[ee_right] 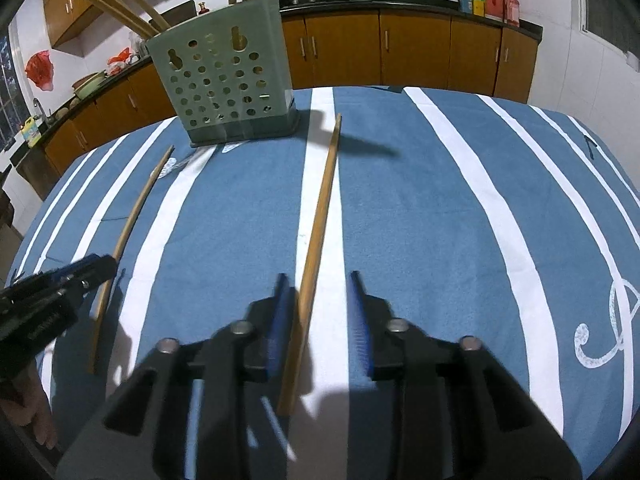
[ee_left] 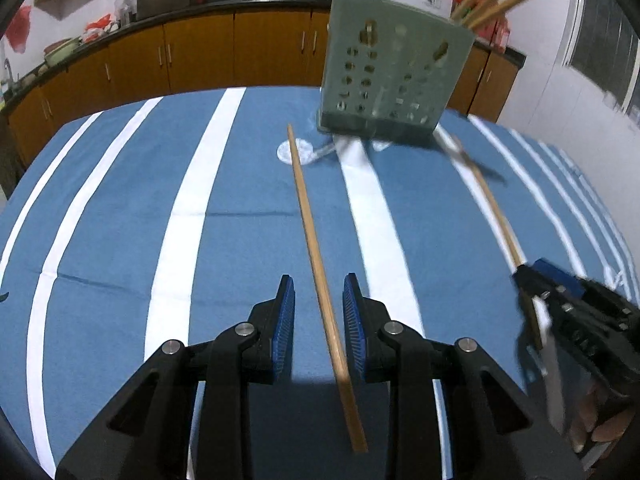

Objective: Organize utensils
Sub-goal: 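Grasp the last chopstick with the left tool while the right tool grasps another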

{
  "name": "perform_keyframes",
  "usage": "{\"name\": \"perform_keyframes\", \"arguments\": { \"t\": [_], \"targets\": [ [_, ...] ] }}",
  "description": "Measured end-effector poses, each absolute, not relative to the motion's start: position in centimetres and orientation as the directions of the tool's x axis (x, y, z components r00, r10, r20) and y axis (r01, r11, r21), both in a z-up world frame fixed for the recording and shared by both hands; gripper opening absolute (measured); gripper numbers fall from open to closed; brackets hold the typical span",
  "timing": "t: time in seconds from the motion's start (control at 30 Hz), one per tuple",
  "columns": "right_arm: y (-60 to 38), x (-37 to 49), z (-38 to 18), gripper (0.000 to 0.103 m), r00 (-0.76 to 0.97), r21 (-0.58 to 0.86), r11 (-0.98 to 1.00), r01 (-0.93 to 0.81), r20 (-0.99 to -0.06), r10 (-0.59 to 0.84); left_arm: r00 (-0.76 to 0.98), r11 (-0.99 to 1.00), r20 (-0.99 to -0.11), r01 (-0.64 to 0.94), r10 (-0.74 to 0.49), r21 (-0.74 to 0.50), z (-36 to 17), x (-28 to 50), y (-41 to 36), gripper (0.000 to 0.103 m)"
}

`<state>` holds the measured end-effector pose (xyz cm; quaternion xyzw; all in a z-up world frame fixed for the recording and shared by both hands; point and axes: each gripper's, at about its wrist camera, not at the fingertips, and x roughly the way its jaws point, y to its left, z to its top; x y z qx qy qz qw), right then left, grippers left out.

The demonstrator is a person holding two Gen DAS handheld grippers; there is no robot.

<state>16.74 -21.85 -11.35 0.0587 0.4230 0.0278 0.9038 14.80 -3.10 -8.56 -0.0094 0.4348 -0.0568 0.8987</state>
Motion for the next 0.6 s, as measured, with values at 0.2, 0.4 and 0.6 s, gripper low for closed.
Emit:
{"name": "perform_keyframes", "arguments": {
  "t": [0.2, 0.4, 0.6],
  "targets": [
    [-23.0, 17.0, -11.3, 0.008, 0.642, 0.13, 0.991, 0.022, -0.762, 0.085, 0.617, 0.998, -0.784, 0.059, -0.063, -0.034, -8.6, 15.0, -1.6, 0.008],
    [-25.2, 17.5, -11.3, 0.008, 0.646, 0.121, 0.989, 0.087, -0.763, 0.036, 0.617, 0.999, -0.787, -0.035, -0.003, -0.031, -8.5, 15.8, 3.2, 0.008],
    [-25.2, 17.7, -11.4, 0.008, 0.642, 0.096, 0.991, 0.09, -0.767, 0.016, 0.634, 0.999, -0.774, -0.045, 0.01, -0.024, -8.5, 15.8, 4.1, 0.009]
  ]
}}
